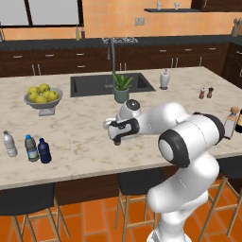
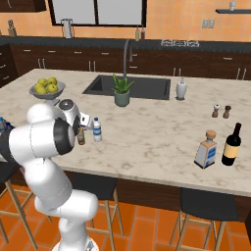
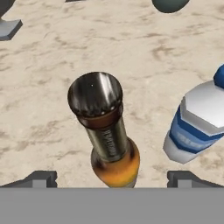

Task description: Move the plastic bottles in the middle to the plastics group, and the glass bottles in the middle to the glass group.

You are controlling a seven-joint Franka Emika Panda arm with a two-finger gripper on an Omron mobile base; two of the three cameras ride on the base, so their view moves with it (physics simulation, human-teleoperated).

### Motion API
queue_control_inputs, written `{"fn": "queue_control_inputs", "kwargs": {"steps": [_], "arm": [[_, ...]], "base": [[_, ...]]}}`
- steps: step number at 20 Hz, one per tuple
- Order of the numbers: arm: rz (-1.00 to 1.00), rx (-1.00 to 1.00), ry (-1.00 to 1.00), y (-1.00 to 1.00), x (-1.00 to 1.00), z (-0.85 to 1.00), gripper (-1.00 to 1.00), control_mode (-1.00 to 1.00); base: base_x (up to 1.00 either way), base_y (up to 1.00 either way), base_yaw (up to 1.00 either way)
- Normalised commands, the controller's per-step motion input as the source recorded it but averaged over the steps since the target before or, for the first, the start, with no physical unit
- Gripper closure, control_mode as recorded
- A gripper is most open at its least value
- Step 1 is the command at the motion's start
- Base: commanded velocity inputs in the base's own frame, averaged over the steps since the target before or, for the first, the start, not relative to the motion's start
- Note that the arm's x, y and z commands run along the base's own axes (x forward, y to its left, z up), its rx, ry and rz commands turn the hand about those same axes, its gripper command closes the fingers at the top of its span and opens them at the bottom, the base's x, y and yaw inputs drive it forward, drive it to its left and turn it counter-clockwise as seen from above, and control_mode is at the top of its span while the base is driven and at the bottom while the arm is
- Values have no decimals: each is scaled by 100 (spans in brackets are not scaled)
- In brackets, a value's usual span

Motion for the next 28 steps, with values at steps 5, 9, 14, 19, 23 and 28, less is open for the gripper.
{"fn": "queue_control_inputs", "kwargs": {"steps": [5,9,14,19,23,28], "arm": [[1,0,0,0,13,-13,-100,-100],[0,0,-1,0,12,-8,-100,-100],[0,0,-4,0,6,-3,-100,-100],[0,0,-4,0,1,-7,-100,-100],[0,0,-1,0,0,0,-100,-100],[0,0,0,0,0,0,100,-100]], "base": [[0,0,0],[0,0,0],[0,0,0],[0,0,0],[0,0,0],[0,0,0]]}}
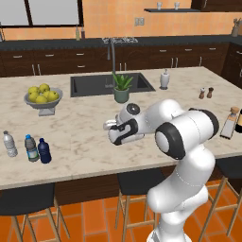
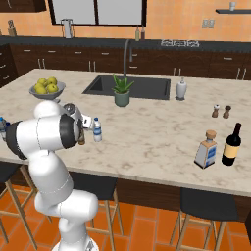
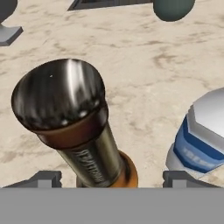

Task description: Move the plastic bottles in the middle to the plastics group, and the glass bottles in the middle to the glass group.

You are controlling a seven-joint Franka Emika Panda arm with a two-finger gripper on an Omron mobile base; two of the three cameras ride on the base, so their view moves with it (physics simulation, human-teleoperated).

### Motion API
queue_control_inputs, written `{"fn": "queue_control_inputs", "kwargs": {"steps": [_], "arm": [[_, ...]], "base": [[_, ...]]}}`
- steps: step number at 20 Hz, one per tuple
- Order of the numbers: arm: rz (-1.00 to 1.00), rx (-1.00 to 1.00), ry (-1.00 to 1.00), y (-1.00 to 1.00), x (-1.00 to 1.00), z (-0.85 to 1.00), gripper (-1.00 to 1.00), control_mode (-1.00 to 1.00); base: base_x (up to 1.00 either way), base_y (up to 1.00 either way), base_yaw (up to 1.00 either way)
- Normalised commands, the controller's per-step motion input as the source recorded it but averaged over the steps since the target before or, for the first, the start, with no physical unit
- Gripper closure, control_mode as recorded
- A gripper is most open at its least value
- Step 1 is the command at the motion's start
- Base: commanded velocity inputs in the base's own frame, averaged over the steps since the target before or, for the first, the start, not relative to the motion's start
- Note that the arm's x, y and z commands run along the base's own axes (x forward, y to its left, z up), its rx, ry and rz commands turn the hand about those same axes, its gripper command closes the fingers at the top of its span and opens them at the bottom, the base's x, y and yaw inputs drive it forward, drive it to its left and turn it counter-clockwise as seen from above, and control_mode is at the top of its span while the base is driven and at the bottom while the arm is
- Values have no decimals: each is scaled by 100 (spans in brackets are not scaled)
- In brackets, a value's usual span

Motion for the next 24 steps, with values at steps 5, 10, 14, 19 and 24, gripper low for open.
{"fn": "queue_control_inputs", "kwargs": {"steps": [5,10,14,19,24], "arm": [[0,0,0,0,0,5,100,-100],[0,0,-2,-1,-14,21,100,-100],[0,0,-12,-15,-80,61,100,-100],[0,0,-1,-52,-59,61,100,-100],[-1,0,9,-96,-12,61,100,-100]], "base": [[0,0,0],[0,0,0],[0,0,0],[0,0,0],[0,0,0]]}}
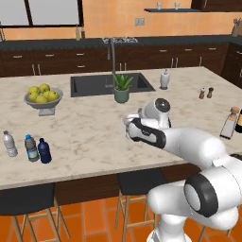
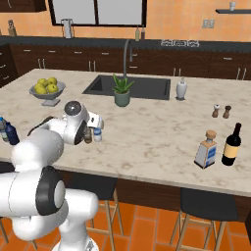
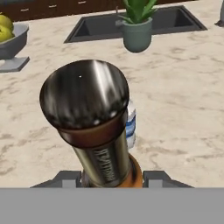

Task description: Move the plastic bottles in the middle to the plastics group, and the glass bottles in the middle to the glass group.

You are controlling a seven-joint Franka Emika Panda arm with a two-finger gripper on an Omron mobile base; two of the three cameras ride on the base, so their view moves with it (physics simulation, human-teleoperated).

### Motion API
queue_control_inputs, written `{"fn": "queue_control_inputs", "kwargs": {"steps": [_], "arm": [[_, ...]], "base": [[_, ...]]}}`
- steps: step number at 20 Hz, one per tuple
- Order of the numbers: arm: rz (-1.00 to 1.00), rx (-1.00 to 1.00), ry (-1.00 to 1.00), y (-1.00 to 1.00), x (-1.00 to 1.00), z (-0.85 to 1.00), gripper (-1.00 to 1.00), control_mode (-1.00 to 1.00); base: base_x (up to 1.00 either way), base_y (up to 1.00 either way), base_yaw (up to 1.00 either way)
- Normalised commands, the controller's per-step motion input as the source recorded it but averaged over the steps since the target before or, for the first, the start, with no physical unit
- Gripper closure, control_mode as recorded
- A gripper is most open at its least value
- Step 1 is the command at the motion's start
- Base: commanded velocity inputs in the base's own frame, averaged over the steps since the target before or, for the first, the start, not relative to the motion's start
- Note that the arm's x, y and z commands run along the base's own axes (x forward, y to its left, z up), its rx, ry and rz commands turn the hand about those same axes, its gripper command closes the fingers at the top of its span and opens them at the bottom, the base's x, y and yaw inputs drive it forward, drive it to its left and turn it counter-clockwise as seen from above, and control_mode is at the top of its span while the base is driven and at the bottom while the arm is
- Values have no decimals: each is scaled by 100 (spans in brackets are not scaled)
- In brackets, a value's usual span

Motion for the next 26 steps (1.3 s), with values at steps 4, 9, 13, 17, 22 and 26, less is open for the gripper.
{"fn": "queue_control_inputs", "kwargs": {"steps": [4,9,13,17,22,26], "arm": [[-1,-5,15,-100,-2,51,100,-100],[-5,-17,16,-99,0,8,100,-100],[-10,-22,22,-100,20,0,100,-100],[-10,-11,8,-99,15,-6,100,-100],[-3,4,-16,-82,-2,0,100,-100],[0,9,-28,-71,-3,-4,100,-100]], "base": [[0,0,0],[0,0,0],[0,0,0],[0,0,0],[0,0,0],[0,0,0]]}}
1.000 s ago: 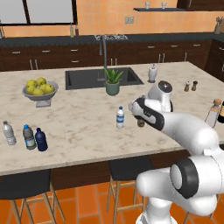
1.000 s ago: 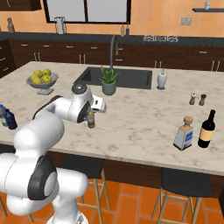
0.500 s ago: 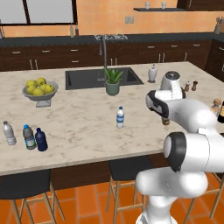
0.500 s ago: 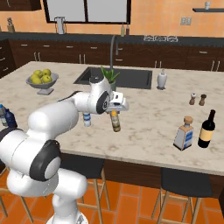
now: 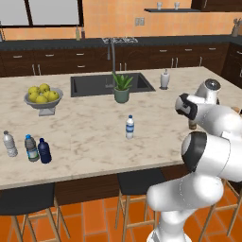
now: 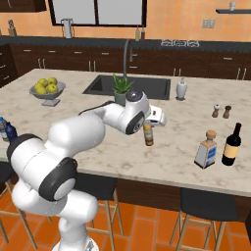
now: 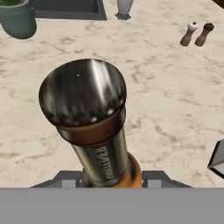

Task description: Move the plastic bottles in the middle to the plastics group, and the glass bottles in the middle to the glass group.

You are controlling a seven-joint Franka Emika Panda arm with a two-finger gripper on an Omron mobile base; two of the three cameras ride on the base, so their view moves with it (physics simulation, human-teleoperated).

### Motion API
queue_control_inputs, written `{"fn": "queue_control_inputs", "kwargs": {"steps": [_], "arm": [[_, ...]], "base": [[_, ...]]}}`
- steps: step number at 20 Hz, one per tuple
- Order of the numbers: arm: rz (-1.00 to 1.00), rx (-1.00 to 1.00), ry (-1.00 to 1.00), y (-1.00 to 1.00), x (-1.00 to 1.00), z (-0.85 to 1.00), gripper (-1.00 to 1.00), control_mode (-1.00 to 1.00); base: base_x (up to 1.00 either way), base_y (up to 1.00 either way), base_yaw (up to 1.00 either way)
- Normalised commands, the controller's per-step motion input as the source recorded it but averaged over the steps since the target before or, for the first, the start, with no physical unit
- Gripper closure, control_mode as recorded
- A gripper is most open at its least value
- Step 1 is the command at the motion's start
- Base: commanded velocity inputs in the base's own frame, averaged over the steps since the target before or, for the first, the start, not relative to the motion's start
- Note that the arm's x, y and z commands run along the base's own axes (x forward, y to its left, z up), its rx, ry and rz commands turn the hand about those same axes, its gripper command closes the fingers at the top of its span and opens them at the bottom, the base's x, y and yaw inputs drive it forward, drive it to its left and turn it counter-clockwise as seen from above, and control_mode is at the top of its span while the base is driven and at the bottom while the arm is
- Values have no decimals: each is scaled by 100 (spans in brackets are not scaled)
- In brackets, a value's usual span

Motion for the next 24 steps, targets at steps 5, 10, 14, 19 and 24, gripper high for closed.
{"fn": "queue_control_inputs", "kwargs": {"steps": [5,10,14,19,24], "arm": [[0,6,-18,-78,0,-6,100,-100],[-1,4,-1,-67,0,0,100,-100],[-11,0,0,-15,0,3,100,-100],[-29,0,0,0,0,0,100,-100],[-39,0,0,0,8,0,100,-100]], "base": [[0,0,0],[0,0,0],[0,0,0],[0,0,0],[0,0,0]]}}
